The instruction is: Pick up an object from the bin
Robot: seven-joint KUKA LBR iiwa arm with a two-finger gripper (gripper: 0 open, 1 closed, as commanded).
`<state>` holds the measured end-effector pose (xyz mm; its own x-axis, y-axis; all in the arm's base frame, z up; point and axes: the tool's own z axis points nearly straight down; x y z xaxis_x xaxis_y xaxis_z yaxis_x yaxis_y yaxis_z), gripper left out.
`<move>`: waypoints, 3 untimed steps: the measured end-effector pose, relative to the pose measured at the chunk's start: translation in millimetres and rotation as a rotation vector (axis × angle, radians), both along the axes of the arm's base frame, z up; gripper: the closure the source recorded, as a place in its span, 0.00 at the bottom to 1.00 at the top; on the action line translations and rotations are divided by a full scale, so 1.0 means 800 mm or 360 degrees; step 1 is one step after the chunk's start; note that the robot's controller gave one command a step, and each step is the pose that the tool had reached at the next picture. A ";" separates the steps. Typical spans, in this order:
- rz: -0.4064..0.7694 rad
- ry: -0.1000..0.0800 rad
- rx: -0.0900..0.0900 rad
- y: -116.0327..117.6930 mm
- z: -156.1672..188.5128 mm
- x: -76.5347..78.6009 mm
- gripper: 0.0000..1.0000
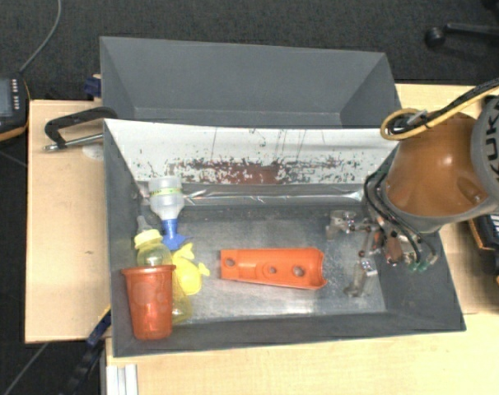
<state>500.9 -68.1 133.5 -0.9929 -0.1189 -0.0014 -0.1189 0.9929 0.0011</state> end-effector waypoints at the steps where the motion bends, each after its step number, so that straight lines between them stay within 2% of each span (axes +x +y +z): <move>1: 0.0021 -0.0018 0.0003 0.071 0.008 0.032 0.00; 2: -0.0243 -0.0004 0.0002 0.112 -0.004 0.029 0.00; 3: -0.0065 -0.0022 0.0005 0.107 -0.074 0.025 0.00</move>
Offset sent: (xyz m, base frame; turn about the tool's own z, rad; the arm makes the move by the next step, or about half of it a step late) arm 0.0226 0.0954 -0.0056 0.1568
